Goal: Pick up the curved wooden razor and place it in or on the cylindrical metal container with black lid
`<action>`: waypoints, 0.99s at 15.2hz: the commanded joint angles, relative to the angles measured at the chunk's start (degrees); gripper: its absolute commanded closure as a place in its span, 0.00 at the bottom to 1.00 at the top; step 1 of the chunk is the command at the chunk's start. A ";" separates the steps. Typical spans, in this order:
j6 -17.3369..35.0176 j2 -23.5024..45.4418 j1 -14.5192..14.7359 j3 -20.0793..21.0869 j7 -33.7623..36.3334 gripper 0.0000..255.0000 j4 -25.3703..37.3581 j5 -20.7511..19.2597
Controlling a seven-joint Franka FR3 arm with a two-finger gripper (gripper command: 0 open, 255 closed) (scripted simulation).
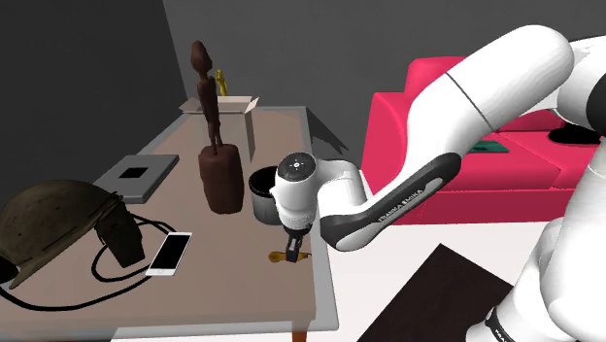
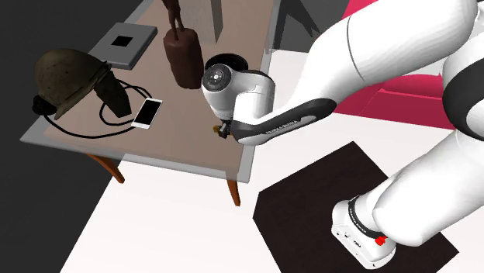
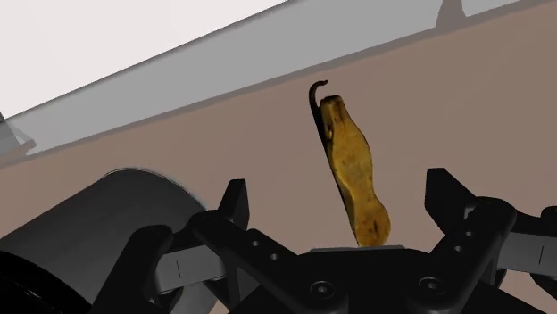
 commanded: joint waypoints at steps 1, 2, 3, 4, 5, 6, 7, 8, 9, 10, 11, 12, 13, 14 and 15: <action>0.77 4.89 1.53 -0.21 3.14 0.00 2.30 -6.19; 0.90 6.58 2.27 -0.49 4.12 0.00 3.18 -8.26; 1.37 7.24 2.38 -0.88 4.54 0.00 3.28 -8.91; 1.82 7.92 2.43 -1.20 4.97 0.00 3.40 -9.59; 2.27 8.60 2.46 -1.51 5.41 0.00 3.53 -10.27; 2.71 9.29 2.51 -1.83 5.85 0.00 3.68 -10.95; 3.14 9.98 2.56 -2.16 6.28 0.00 3.84 -11.63; 3.57 10.67 2.61 -2.49 6.72 0.00 4.01 -12.31; 3.99 11.37 2.67 -2.83 7.16 0.00 4.20 -12.98; 4.23 11.78 2.71 -3.03 7.41 0.00 4.32 -13.37; 4.24 11.77 2.71 -3.03 7.40 0.00 4.31 -13.37; 4.24 11.77 2.71 -3.03 7.40 0.00 4.31 -13.37; 4.24 11.77 2.71 -3.03 7.40 0.00 4.32 -13.37; 4.24 11.77 2.71 -3.03 7.40 0.00 4.32 -13.37; 4.24 11.77 2.71 -3.03 7.40 0.00 4.32 -13.37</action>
